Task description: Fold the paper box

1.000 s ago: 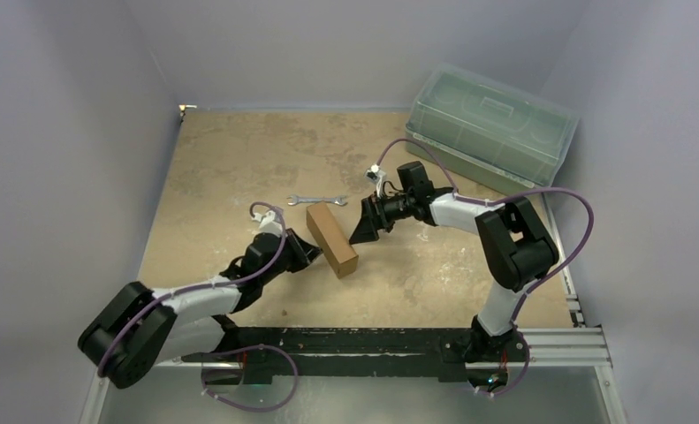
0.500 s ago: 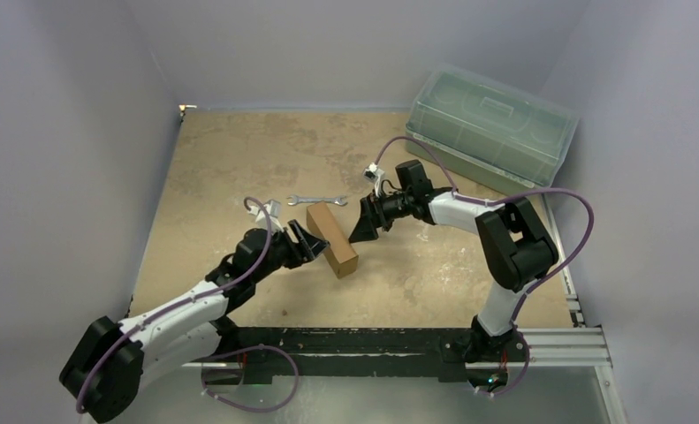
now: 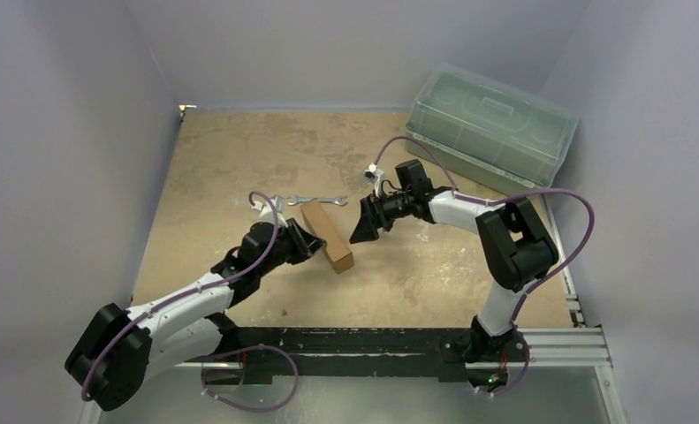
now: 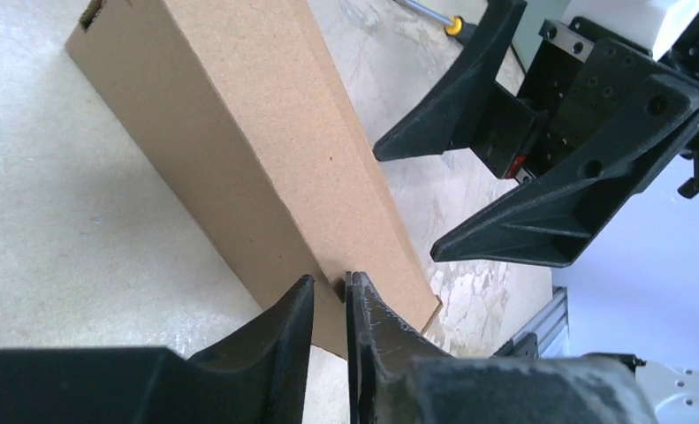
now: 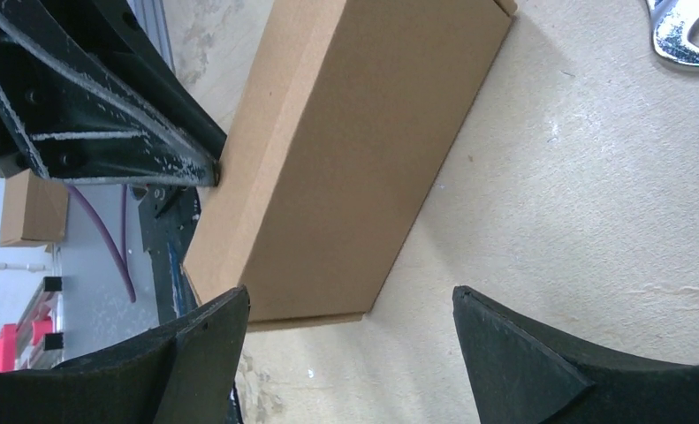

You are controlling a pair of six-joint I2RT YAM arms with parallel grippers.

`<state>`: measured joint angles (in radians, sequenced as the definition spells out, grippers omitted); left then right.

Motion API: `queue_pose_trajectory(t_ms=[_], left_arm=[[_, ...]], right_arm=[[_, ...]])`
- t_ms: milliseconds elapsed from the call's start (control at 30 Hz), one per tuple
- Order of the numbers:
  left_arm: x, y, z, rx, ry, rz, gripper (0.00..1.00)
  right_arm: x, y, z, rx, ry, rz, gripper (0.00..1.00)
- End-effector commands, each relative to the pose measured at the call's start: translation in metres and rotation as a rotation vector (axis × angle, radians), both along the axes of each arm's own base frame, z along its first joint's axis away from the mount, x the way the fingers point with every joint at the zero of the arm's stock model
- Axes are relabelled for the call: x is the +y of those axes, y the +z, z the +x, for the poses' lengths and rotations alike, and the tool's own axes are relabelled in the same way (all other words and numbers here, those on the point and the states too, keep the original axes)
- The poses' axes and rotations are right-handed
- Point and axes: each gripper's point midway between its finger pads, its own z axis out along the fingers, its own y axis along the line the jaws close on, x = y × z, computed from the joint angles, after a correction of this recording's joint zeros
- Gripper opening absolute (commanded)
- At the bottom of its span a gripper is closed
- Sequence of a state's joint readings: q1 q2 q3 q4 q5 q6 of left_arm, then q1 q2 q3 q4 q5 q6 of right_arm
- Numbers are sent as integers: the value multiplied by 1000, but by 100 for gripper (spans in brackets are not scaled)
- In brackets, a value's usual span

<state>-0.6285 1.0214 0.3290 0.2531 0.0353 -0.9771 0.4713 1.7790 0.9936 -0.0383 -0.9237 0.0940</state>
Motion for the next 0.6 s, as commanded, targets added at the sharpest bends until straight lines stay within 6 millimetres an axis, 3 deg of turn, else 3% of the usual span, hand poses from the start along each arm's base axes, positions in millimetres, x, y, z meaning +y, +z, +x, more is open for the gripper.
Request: queue_pose_trajectory(t_ms=[0,133,267,567], left_arm=[[43,-51,-13,114,120,181,15],[70,-71,-31,209,210,249,13],[89,-74,-41,259,296,274,16],[86,-33,-39,162,228,280,38]], right_arm=[[5,31,12,-116,13,29,88],[4,37,13,-147,16,26,88],[3,41,13,-162,21,25,88],[-3,51,16,-269,55,-3,91]])
